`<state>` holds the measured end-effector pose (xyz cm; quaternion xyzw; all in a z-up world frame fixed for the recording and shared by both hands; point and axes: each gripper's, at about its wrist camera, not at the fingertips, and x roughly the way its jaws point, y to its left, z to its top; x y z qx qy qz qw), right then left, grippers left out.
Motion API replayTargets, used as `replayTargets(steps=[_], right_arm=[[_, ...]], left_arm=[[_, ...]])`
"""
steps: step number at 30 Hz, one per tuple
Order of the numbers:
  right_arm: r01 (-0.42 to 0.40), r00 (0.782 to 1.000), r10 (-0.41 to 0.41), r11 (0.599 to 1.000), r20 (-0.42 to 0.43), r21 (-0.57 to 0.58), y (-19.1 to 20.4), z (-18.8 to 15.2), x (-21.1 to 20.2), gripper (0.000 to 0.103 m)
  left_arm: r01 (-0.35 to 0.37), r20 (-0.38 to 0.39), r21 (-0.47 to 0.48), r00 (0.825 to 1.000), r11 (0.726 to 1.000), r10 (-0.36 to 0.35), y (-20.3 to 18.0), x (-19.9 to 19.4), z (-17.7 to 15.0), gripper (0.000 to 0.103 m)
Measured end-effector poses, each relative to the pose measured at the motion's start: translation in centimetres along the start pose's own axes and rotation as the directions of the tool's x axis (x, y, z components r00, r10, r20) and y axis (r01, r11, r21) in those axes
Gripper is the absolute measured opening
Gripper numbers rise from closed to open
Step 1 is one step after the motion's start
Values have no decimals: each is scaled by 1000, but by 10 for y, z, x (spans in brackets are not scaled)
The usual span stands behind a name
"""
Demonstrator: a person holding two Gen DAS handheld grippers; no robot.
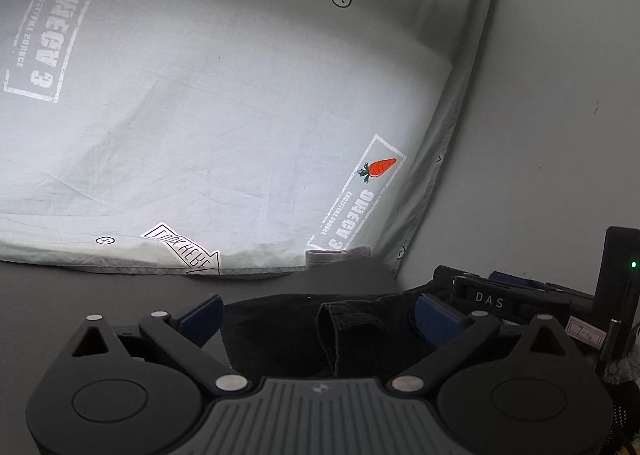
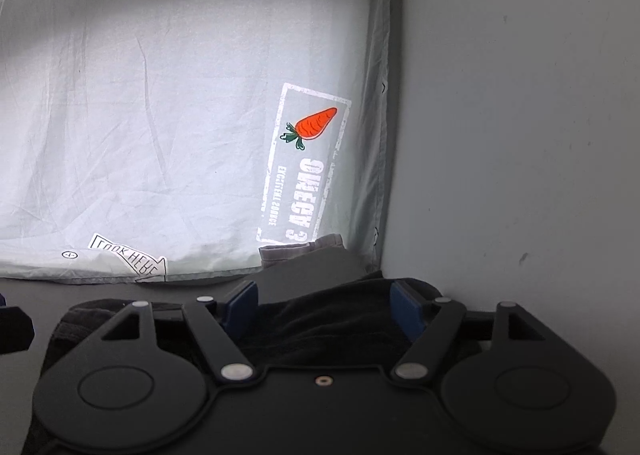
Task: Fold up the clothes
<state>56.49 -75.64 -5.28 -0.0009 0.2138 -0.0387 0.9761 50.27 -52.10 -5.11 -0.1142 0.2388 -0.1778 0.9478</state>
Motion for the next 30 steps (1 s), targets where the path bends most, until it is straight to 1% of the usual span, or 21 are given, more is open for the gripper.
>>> replayTargets(steps=[2,4,5,7,10,13,14,16,18,21,24,26,27,30], right_arm=[[-31,999,30,999,39,22,12,6,-40,87],[-81,995,79,996,66,39,27,6,-85,90],[-113,991,110,993,71,39,36,4,-105,92],[-172,983,170,985,74,20,52,-3,-143,100],[-228,971,229,973,65,-16,80,-18,-190,100],[-277,960,277,961,47,-13,107,-36,-229,100],[-280,959,280,960,48,-11,117,-41,-240,100],[-300,953,301,954,38,-22,135,-51,-261,100],[-311,949,313,949,39,-48,152,-60,-281,100],[-315,946,319,945,49,-83,182,-73,-314,100],[-312,947,316,947,48,-79,215,-84,-341,100],[-299,951,304,951,57,-79,243,-91,-357,100],[-288,954,293,954,66,-79,260,-95,-365,100],[-261,960,266,963,84,-66,311,-105,-389,100]], left_arm=[[-18,29,-16,999,1000,19,7,-45,1,103],[-59,39,-16,997,998,60,12,-86,-6,103],[-79,44,-18,996,997,80,14,-106,-9,103],[-108,45,-52,993,993,110,20,-145,-21,103],[-146,35,-104,988,984,151,29,-197,-38,103],[-164,29,-148,985,975,170,40,-241,-51,103],[-170,33,-151,984,974,176,43,-252,-53,103],[-207,39,-135,976,969,214,49,-280,-55,103],[-277,58,-105,957,955,284,53,-301,-58,103],[-359,74,-41,929,932,362,69,-336,-60,103],[-376,88,-34,922,926,378,99,-371,-61,103],[-359,94,-32,928,933,360,125,-395,-60,103],[-351,92,-16,932,936,351,141,-409,-59,103],[-370,99,52,926,928,364,182,-446,-57,103]])
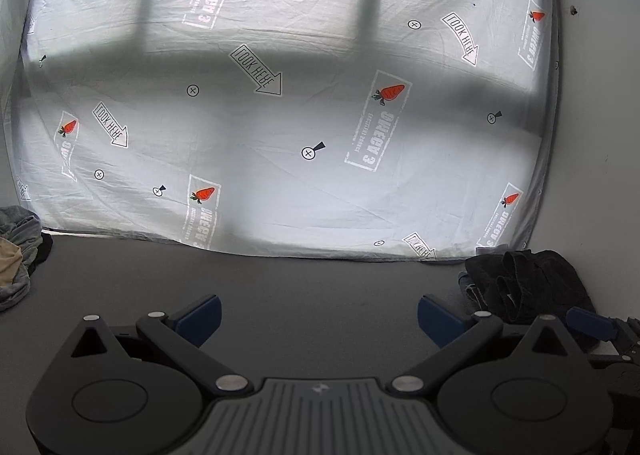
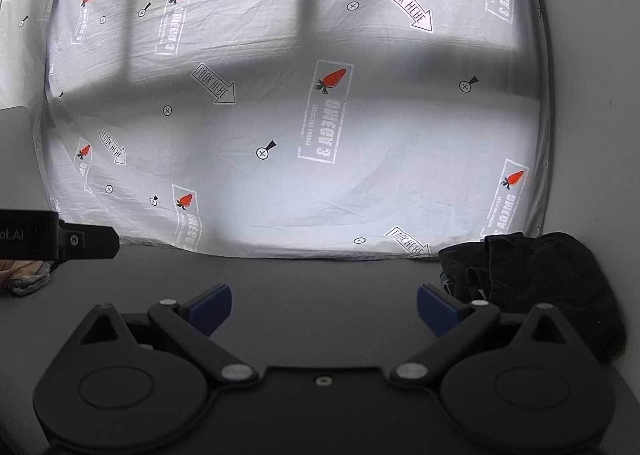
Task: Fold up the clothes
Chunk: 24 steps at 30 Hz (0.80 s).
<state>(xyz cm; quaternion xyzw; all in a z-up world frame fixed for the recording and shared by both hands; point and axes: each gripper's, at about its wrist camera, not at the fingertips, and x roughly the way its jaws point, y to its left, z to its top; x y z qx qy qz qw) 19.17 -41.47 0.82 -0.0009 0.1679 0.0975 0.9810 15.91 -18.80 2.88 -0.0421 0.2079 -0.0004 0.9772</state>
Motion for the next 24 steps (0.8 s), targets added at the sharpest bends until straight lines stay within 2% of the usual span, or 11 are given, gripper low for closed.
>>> replayTargets(steps=[2,6,7,12,15,17,21,24], right_arm=[[16,1000,-16,999,-10,28,40,-3,-8,100],[31,999,-28,997,-32,72,109,-9,-34,100],[32,999,-29,996,-33,79,126,-12,-43,100],[86,994,-82,995,-68,60,196,-23,-77,100],[111,989,-104,992,-104,63,222,-25,-93,100],[125,984,-116,991,-133,57,235,-27,-99,100],[152,966,-141,988,-219,34,255,-40,-101,100],[137,955,-122,990,-270,38,267,-53,-103,100]], left_arm=[[-11,-4,44,1000,999,12,36,-14,1,103],[76,8,90,997,993,-77,98,-47,-5,103],[72,6,93,997,993,-73,113,-54,-7,103],[74,-90,40,993,996,-70,167,-75,-20,103],[54,-140,48,989,997,-46,192,-89,-30,103],[16,-173,69,985,998,-3,203,-95,-38,103],[-26,-254,34,967,999,33,228,-104,-57,103],[-49,-297,22,953,999,53,240,-107,-67,103]])
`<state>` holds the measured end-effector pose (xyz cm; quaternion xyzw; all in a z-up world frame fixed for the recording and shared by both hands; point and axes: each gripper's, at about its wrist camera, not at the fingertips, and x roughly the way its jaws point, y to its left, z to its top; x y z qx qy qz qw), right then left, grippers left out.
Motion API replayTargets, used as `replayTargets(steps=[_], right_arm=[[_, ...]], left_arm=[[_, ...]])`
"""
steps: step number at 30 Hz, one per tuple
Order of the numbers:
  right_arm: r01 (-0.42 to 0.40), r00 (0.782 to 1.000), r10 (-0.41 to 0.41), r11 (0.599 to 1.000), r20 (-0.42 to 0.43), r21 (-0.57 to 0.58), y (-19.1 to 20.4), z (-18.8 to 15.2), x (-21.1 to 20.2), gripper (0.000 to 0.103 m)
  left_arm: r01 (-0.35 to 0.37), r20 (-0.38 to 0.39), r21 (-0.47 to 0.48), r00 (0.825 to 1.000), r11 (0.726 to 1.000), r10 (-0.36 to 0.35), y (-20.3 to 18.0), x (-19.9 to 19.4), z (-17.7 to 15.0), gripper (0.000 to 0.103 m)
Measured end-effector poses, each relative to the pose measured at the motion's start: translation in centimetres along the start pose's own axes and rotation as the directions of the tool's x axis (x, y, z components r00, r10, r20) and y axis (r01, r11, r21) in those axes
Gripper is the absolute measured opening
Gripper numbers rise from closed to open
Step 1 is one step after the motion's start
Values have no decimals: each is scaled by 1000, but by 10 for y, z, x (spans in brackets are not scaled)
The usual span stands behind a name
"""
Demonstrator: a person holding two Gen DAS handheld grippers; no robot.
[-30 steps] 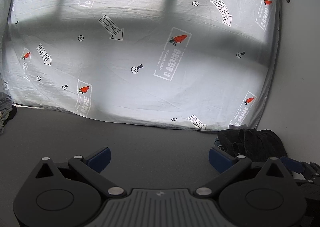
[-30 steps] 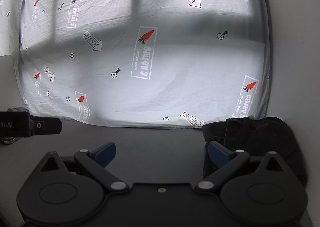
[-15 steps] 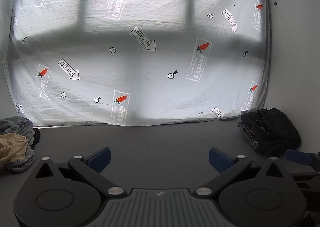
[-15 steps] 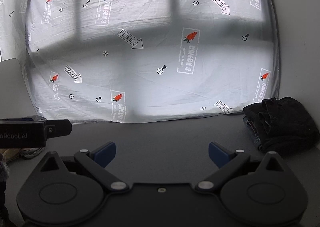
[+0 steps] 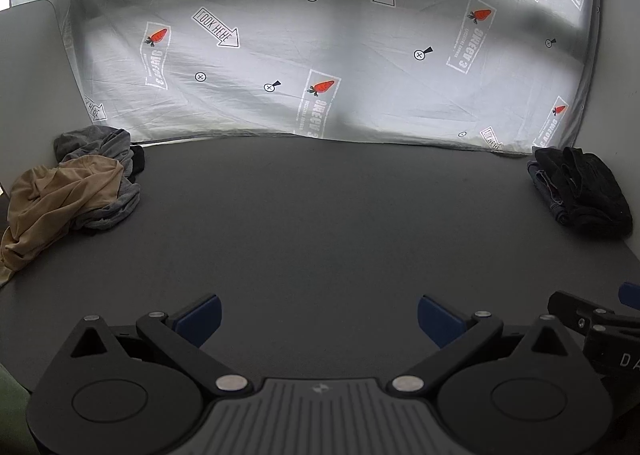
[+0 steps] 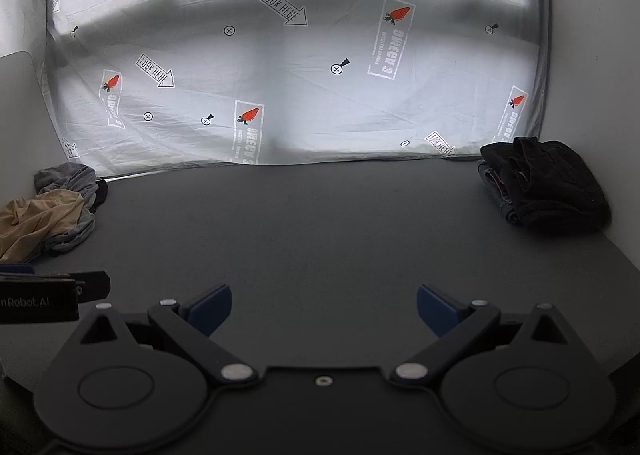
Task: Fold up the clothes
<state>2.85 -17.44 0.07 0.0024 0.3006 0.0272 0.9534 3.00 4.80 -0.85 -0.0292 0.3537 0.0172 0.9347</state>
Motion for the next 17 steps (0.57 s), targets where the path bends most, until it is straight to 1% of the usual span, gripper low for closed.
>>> replayTargets(steps=[2,4,9,17], right_arm=[[-8,1000,7,1000,-29,-11,7,-7,2,100],[-8,999,7,1000,-41,-18,12,-8,1,100],[-5,999,5,1000,-32,-18,21,-8,-3,100],[-5,1000,4,1000,-30,-23,31,-9,-6,100]], left_arm=[[-7,-18,-12,1000,1000,7,8,-1,-4,103],[-14,-22,-21,1000,1000,13,13,-3,-6,103],[-28,-10,-6,1000,1000,28,18,-7,-5,103],[-25,-5,-8,1000,1000,25,26,-9,-3,103]])
